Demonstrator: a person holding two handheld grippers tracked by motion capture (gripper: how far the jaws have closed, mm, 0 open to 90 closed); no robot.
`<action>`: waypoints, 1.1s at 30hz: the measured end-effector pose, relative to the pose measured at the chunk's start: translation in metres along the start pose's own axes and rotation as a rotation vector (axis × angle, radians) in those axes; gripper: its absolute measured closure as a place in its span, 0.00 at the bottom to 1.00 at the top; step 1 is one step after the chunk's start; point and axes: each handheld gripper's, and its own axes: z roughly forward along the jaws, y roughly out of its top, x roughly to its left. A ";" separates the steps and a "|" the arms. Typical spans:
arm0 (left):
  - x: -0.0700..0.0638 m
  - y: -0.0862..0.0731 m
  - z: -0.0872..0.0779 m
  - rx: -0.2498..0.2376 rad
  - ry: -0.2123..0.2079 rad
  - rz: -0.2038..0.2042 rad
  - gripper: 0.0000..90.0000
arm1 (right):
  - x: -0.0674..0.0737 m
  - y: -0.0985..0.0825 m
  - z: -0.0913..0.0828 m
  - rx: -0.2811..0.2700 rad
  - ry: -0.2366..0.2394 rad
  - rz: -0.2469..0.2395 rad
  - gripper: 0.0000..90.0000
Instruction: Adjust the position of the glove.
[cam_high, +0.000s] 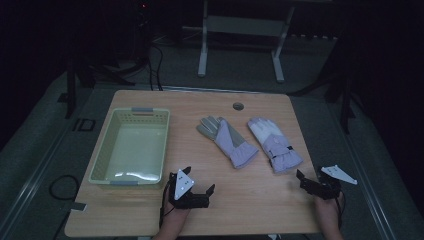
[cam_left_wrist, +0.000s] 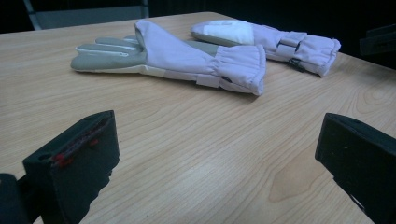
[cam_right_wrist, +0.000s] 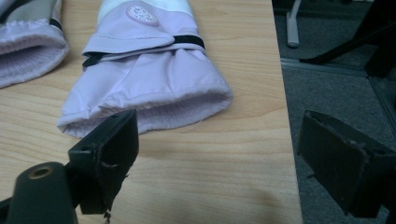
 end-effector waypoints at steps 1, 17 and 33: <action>0.000 0.000 0.000 0.001 0.003 0.003 0.00 | 0.000 0.000 0.000 0.003 -0.012 -0.003 0.14; -0.001 0.000 0.001 0.006 0.012 0.006 0.00 | -0.006 0.009 -0.002 0.027 0.001 0.046 0.14; -0.001 0.000 0.001 0.009 0.008 0.004 0.00 | -0.004 0.056 -0.026 -0.023 -0.001 0.026 0.15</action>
